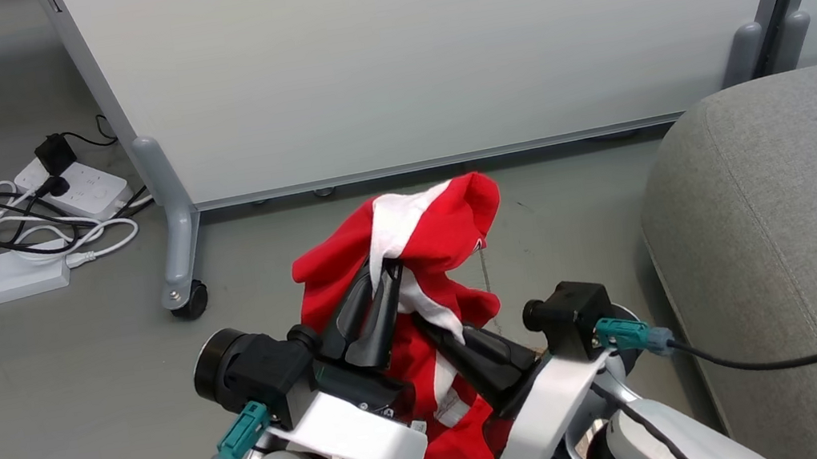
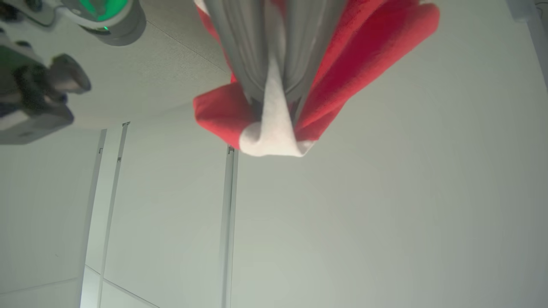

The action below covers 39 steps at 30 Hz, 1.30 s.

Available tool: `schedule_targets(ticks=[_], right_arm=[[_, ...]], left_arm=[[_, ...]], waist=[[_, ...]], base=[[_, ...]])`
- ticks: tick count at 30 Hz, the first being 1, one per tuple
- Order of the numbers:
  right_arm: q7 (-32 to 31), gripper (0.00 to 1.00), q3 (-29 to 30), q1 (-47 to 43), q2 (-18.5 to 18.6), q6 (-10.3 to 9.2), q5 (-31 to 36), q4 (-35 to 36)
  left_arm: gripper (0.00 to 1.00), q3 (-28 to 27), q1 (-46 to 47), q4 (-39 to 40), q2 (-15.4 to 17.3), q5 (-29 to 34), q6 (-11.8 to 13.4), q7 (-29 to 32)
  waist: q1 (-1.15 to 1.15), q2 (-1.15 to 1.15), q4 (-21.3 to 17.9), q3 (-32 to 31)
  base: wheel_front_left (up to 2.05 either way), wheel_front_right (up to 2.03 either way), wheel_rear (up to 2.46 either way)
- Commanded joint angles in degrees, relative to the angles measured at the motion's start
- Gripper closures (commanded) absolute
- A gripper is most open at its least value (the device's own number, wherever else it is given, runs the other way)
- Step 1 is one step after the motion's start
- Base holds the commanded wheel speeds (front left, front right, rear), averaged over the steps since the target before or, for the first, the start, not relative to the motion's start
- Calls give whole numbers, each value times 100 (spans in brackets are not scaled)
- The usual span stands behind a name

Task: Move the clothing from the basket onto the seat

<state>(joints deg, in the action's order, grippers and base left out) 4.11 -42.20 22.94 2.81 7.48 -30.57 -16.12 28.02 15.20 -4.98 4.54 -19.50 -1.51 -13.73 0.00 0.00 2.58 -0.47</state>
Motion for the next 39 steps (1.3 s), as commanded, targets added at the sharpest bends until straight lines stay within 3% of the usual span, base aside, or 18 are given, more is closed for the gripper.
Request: schedule_targets(ticks=[1, 2, 10, 23, 39], right_arm=[[99, 100, 35, 86, 29, 3, -34, -56], [151, 100, 76, 117, 31, 3, -36, -65], [368, 100, 636, 237, 57, 3, 149, -194], [186, 100, 1655, -16, 309, 3, 452, -144], [-169, 100, 2046, -171, 533, 3, 714, 11]], left_arm=[[34, -18, 54, 29, 12, -41, -17, -26], [0, -14, 69, 37, 7, -39, 0, -28], [0, 47, 132, 405, 78, 125, -22, -82], [0, 964, -352, 284, 492, 155, -410, 743], [0, 1168, -265, 140, 710, 155, -430, 725]], waist=[[0, 0, -5, 2], [0, 0, -7, 2], [0, 0, -75, -6], [0, 0, -261, 92], [0, 0, -815, 284]], base=[[0, 0, 0], [0, 0, 0], [0, 0, 0], [0, 0, 0], [0, 0, 0]])
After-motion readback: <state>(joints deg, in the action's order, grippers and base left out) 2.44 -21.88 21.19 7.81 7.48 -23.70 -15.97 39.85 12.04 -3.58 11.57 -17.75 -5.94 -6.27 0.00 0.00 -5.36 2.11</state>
